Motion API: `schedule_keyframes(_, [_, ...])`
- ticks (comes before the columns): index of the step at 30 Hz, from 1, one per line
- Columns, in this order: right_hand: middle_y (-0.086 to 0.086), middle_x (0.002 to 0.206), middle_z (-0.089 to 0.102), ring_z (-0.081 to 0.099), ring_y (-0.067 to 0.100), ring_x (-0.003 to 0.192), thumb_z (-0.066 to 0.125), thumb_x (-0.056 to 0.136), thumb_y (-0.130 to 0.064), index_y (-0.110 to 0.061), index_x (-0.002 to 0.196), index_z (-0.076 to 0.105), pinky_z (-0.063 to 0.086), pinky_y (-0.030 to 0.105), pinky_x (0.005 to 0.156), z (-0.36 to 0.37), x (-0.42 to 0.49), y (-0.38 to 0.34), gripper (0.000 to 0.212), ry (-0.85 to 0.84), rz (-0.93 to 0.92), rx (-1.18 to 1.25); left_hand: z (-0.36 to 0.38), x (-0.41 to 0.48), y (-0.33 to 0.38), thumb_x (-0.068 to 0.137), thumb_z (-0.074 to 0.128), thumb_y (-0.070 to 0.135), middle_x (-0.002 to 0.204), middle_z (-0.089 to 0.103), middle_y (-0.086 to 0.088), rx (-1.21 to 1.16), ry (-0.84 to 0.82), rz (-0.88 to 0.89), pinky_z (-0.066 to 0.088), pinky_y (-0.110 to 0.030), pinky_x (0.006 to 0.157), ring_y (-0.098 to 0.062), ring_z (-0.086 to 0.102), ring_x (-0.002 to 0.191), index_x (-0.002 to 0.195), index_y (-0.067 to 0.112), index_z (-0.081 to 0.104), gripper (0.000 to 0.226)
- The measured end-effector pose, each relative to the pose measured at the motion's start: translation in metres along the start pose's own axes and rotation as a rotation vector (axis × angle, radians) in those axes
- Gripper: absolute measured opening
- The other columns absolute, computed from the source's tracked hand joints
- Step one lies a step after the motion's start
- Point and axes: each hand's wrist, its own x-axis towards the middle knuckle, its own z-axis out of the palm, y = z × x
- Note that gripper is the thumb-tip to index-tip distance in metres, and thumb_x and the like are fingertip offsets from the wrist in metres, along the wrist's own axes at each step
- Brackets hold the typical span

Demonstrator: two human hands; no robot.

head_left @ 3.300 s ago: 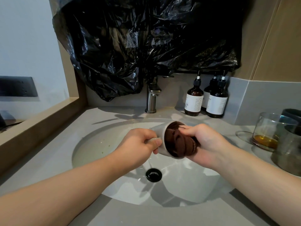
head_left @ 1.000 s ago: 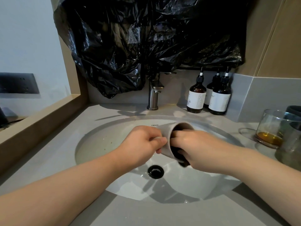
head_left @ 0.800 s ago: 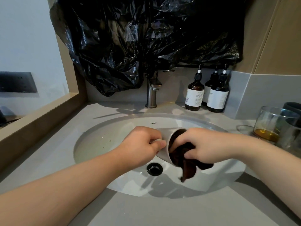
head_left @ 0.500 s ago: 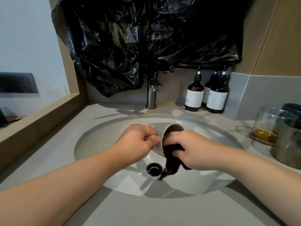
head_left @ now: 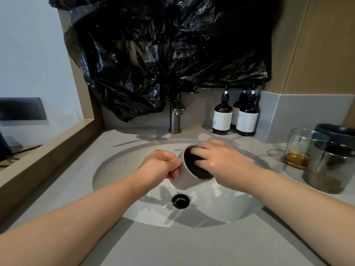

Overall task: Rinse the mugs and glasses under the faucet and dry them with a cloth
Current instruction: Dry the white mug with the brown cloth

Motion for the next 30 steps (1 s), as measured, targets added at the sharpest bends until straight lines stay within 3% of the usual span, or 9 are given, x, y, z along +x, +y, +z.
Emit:
schedule_keyframes(4, [0.008,0.099,0.065,0.059,0.032,0.088,0.076,0.055,-0.004,-0.008,0.082,0.073,0.051,0.038,0.067,-0.022,-0.014,0.032,0.027,0.091,0.343,-0.073,0.001,-0.007,0.014,0.096,0.053,0.012,0.057,0.056,-0.009,-0.055,0.045,-0.086,0.054,-0.038,0.083,-0.026,0.055,0.067,0.052,0.004,0.055,0.045])
schedule_keyframes(7, [0.002,0.12,0.058,0.048,0.025,0.111,0.058,0.079,0.002,-0.011,0.107,0.07,0.045,0.038,0.088,-0.037,-0.031,0.038,0.033,0.193,0.612,0.171,0.009,-0.002,0.038,0.099,0.048,0.012,0.055,0.05,-0.012,-0.111,0.1,-0.223,0.051,-0.04,0.087,-0.025,0.049,0.059,0.053,0.002,0.049,0.047])
schedule_keyframes(9, [-0.003,0.121,0.055,0.046,0.016,0.114,0.048,0.087,0.004,-0.014,0.112,0.067,0.038,0.025,0.095,-0.046,-0.043,0.035,0.037,0.261,0.705,0.387,0.017,0.0,0.054,0.098,0.049,0.012,0.05,0.05,-0.012,-0.173,0.121,-0.27,0.052,-0.042,0.088,-0.023,0.048,0.052,0.053,0.001,0.049,0.046])
schedule_keyframes(11, [-0.004,0.113,0.057,0.05,0.01,0.105,0.048,0.086,0.006,-0.014,0.108,0.068,0.035,0.011,0.09,-0.059,-0.052,0.031,0.036,0.414,0.777,0.529,0.025,0.0,0.065,0.097,0.05,0.009,0.05,0.052,-0.011,-0.24,0.11,-0.234,0.054,-0.042,0.085,-0.022,0.051,0.052,0.056,0.0,0.052,0.042])
schedule_keyframes(14, [-0.005,0.105,0.06,0.052,0.004,0.099,0.051,0.084,0.007,-0.014,0.104,0.069,0.033,-0.002,0.085,-0.084,-0.062,0.038,0.035,0.703,0.892,0.635,0.036,-0.003,0.086,0.096,0.053,0.013,0.05,0.056,-0.005,-0.347,0.046,-0.114,0.057,-0.033,0.069,-0.017,0.054,0.05,0.068,0.001,0.056,0.031])
schedule_keyframes(17, [-0.004,0.107,0.063,0.056,0.005,0.101,0.053,0.086,0.003,-0.016,0.108,0.068,0.04,0.004,0.086,-0.109,-0.074,0.053,0.032,0.855,0.981,0.688,0.052,0.001,0.116,0.096,0.051,0.015,0.047,0.053,-0.002,-0.476,0.002,-0.034,0.056,-0.025,0.059,-0.014,0.052,0.049,0.061,0.006,0.047,0.037])
schedule_keyframes(21, [-0.012,0.097,0.064,0.057,-0.005,0.089,0.052,0.089,0.001,-0.016,0.108,0.068,0.041,-0.001,0.076,-0.138,-0.105,0.072,0.03,1.004,1.077,0.72,0.083,0.006,0.16,0.097,0.049,0.017,0.044,0.054,0.002,-0.575,-0.062,0.051,0.054,-0.022,0.054,-0.009,0.053,0.042,0.056,0.011,0.041,0.042])
schedule_keyframes(26, [-0.011,0.106,0.061,0.055,0.004,0.096,0.053,0.095,-0.012,-0.023,0.115,0.064,0.042,0.008,0.081,-0.159,-0.164,0.099,0.026,1.064,1.249,0.635,0.145,-0.002,0.205,0.096,0.049,0.014,0.046,0.055,-0.001,-0.696,-0.17,0.049,0.057,-0.026,0.057,-0.012,0.053,0.05,0.056,0.011,0.044,0.041])
schedule_keyframes(30, [-0.002,0.107,0.063,0.057,0.011,0.101,0.053,0.093,-0.006,-0.017,0.114,0.066,0.046,0.021,0.089,-0.158,-0.23,0.112,0.028,1.041,1.383,0.513,0.204,-0.02,0.216,0.095,0.047,0.007,0.044,0.053,-0.003,-0.732,-0.263,0.039,0.057,-0.028,0.058,-0.013,0.052,0.049,0.056,0.008,0.043,0.039])
